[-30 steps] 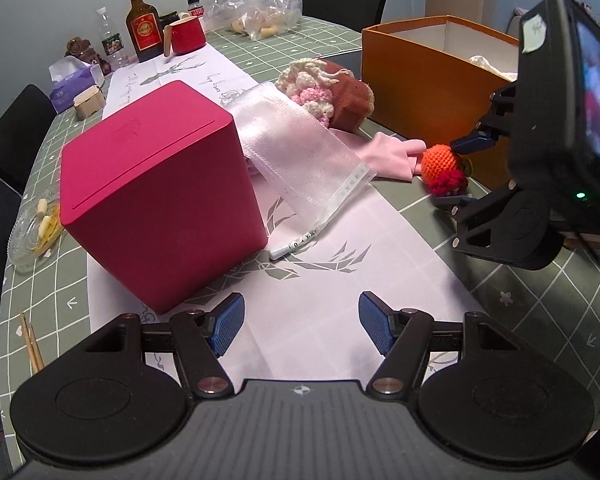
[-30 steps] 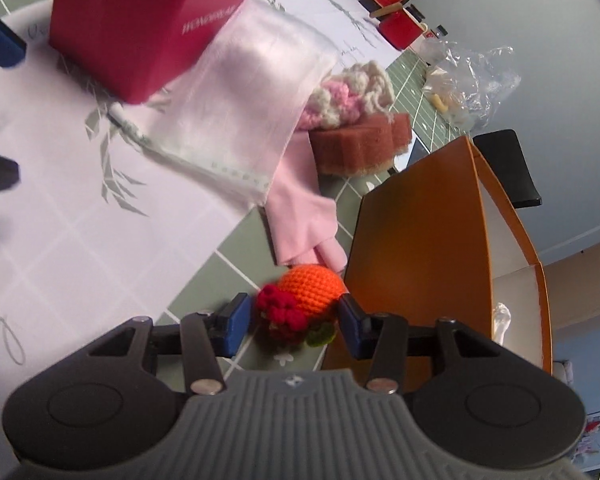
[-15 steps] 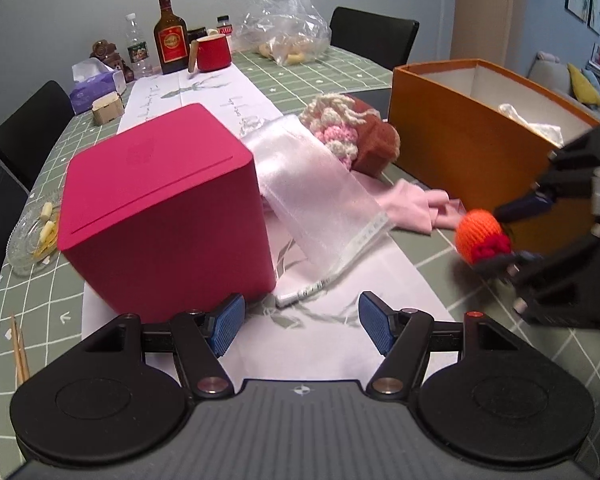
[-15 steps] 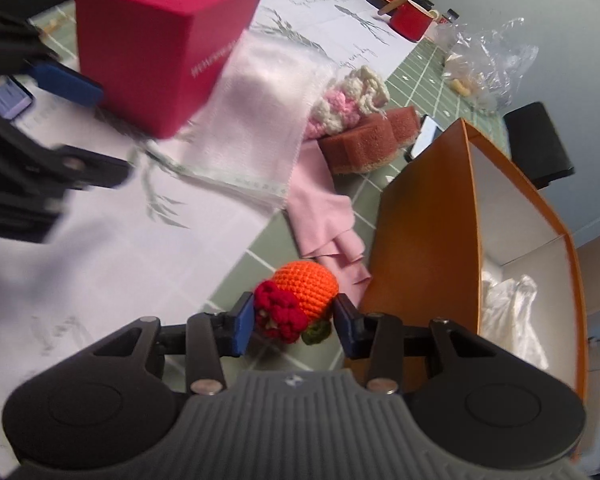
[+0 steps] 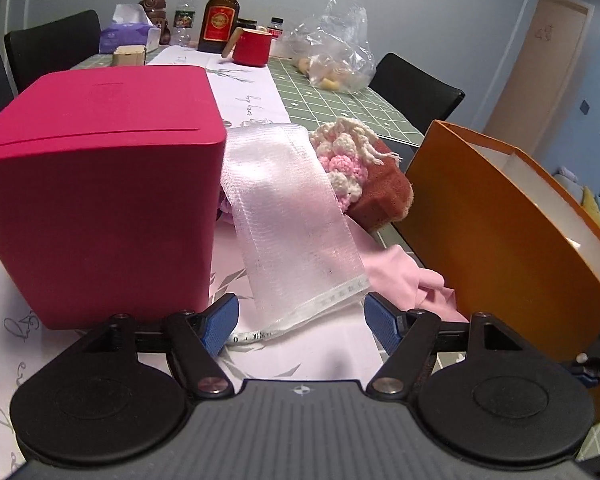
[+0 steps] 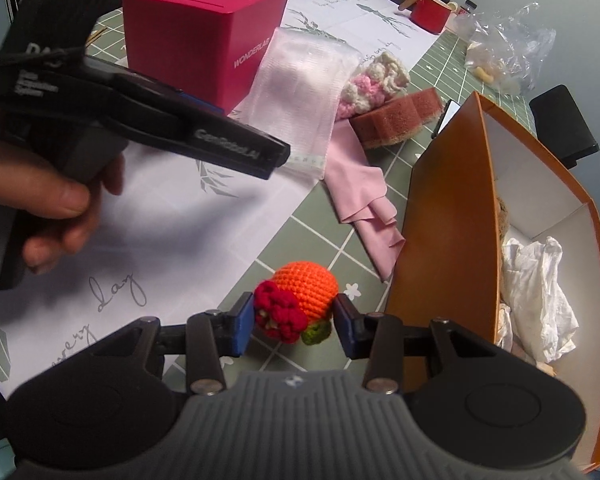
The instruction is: Organize soft objects
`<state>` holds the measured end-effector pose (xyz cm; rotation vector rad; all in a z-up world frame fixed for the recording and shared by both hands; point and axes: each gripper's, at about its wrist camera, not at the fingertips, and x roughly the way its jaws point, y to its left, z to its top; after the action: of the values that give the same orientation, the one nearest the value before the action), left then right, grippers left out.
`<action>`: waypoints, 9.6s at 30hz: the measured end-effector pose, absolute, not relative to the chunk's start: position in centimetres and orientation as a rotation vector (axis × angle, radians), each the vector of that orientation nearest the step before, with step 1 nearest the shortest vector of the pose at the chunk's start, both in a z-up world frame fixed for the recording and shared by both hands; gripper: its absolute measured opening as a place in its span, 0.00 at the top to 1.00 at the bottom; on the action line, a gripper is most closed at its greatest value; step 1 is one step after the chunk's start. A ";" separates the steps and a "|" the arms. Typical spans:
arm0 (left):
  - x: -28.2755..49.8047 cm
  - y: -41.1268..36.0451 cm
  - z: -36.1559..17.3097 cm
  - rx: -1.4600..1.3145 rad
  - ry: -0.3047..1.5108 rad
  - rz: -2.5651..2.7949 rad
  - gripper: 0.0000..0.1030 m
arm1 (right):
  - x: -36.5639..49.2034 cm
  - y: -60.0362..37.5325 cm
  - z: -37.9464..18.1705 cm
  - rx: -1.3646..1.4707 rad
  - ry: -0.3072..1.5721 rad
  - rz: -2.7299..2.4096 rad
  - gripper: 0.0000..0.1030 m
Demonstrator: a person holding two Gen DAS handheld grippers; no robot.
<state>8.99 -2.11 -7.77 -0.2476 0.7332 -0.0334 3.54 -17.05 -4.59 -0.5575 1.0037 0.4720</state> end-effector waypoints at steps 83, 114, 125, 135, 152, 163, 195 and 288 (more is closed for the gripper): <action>3.9 0.8 -2.1 -0.204 0.879 -0.232 1.00 | 4.4 -18.4 -4.3 -0.370 1.001 0.527 0.51; 8.0 -11.6 9.1 -0.130 0.619 -0.520 1.00 | 4.1 -30.3 6.3 -0.130 0.724 0.345 0.51; 10.4 -16.3 8.5 -0.155 0.596 -0.663 1.00 | 3.9 -36.3 5.9 -0.114 0.779 0.257 0.51; 14.4 -19.8 2.2 -0.021 0.797 -0.683 1.00 | 6.2 -37.5 3.1 -0.157 0.895 0.225 0.51; 15.4 -25.2 -2.2 0.326 1.098 -0.679 1.00 | 7.8 -35.7 -1.1 -0.225 1.060 0.335 0.52; 16.4 -26.0 -4.2 0.401 1.172 -0.681 1.00 | 8.7 -34.5 -3.3 -0.268 1.144 0.368 0.52; 15.0 -24.4 0.5 0.376 1.092 -0.679 0.92 | 7.2 -35.2 -0.3 -0.243 1.041 0.317 0.36; 7.3 -1.3 -5.6 -0.022 0.970 -0.121 0.96 | 10.0 -23.6 2.4 -0.296 0.809 0.307 0.26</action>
<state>7.32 -1.28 -5.58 -0.0216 0.9695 -0.1215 10.03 -23.57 2.37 -0.2964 0.8091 0.3073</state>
